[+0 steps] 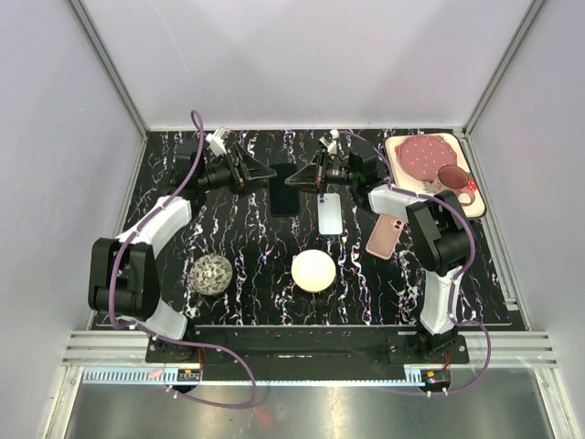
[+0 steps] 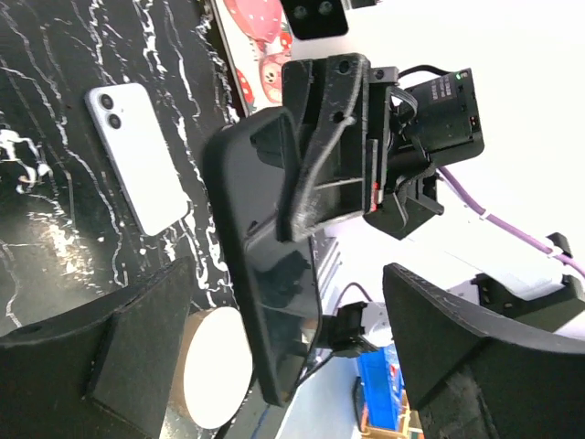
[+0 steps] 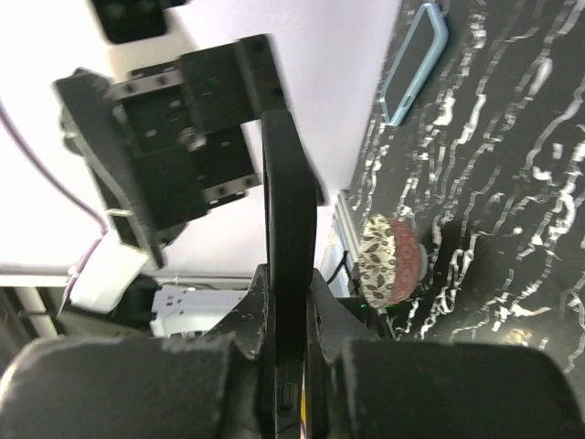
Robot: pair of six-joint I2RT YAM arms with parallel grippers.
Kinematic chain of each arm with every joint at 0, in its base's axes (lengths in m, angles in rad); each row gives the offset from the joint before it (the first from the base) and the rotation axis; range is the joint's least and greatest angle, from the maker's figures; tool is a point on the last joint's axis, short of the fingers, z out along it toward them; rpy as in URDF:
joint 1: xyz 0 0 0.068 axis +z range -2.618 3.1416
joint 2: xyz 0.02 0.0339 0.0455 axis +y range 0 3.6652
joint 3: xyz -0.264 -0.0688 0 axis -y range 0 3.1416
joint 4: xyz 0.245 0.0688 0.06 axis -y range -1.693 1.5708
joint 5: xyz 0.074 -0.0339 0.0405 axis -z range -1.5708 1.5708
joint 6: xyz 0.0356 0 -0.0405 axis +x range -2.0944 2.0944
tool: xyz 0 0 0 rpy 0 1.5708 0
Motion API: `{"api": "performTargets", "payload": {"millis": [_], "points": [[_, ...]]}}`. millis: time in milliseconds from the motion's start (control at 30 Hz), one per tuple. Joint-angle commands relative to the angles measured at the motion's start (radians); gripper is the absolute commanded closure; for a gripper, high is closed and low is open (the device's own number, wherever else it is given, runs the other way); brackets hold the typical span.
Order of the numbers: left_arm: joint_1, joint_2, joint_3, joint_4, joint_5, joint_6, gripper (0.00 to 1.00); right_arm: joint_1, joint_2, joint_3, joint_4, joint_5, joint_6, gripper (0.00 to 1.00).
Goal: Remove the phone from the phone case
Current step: Pick up the phone at the center of the board.
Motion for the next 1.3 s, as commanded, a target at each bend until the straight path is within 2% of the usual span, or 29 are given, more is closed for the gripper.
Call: {"api": "performTargets", "payload": {"millis": [0,233,633,800,1000,1100,1133,1167,1200,1233,1267], "points": [[0.006,0.029,-0.032,0.273,0.115,-0.149,0.17,-0.001,-0.031,0.016,0.274,-0.096,0.152,1.00],[0.001,0.053,-0.049,0.326,0.102,-0.205,0.26,-0.001,-0.028,0.026,0.272,-0.093,0.146,1.00],[-0.031,0.093,0.009,0.314,0.042,-0.235,0.51,0.000,-0.023,0.022,0.258,-0.086,0.137,1.00],[-0.056,0.101,0.049,0.219,-0.004,-0.183,0.65,0.000,-0.026,0.029,0.246,-0.086,0.126,1.00],[-0.065,0.112,0.064,0.225,-0.013,-0.197,0.78,0.000,-0.032,0.024,0.203,-0.084,0.090,1.00],[-0.068,0.112,0.072,0.224,-0.018,-0.205,0.95,0.000,-0.045,0.019,0.162,-0.078,0.051,1.00],[-0.068,0.109,0.074,0.222,-0.018,-0.206,1.00,0.000,-0.052,0.018,0.103,-0.075,0.028,0.98],[-0.067,0.106,0.074,0.213,-0.023,-0.203,1.00,-0.003,-0.073,0.018,0.059,-0.064,0.002,0.87],[-0.065,0.093,0.074,0.204,-0.027,-0.199,1.00,-0.001,-0.087,0.018,0.010,-0.054,-0.069,0.71],[-0.065,0.087,0.075,0.196,-0.032,-0.196,1.00,-0.006,-0.103,0.018,-0.089,-0.043,-0.106,0.47],[-0.060,0.081,0.075,0.186,-0.039,-0.193,1.00,-0.012,-0.136,0.015,-0.135,-0.031,-0.142,0.33]]}}
